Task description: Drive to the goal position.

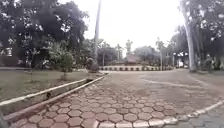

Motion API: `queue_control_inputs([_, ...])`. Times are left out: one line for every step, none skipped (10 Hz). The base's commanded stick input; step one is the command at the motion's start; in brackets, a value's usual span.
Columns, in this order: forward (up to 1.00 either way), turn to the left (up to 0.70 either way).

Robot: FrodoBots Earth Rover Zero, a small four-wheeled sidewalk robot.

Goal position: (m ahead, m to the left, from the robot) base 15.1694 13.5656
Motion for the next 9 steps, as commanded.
queue_control_inputs([0.7, 0.0])
queue_control_inputs([0.7, 0.0])
queue_control_inputs([0.7, 0.0])
queue_control_inputs([0.7, 0.0])
queue_control_inputs([0.7, 0.0])
queue_control_inputs([0.7, 0.0])
queue_control_inputs([0.7, 0.0])
queue_control_inputs([0.7, 0.0])
queue_control_inputs([0.7, 0.0])
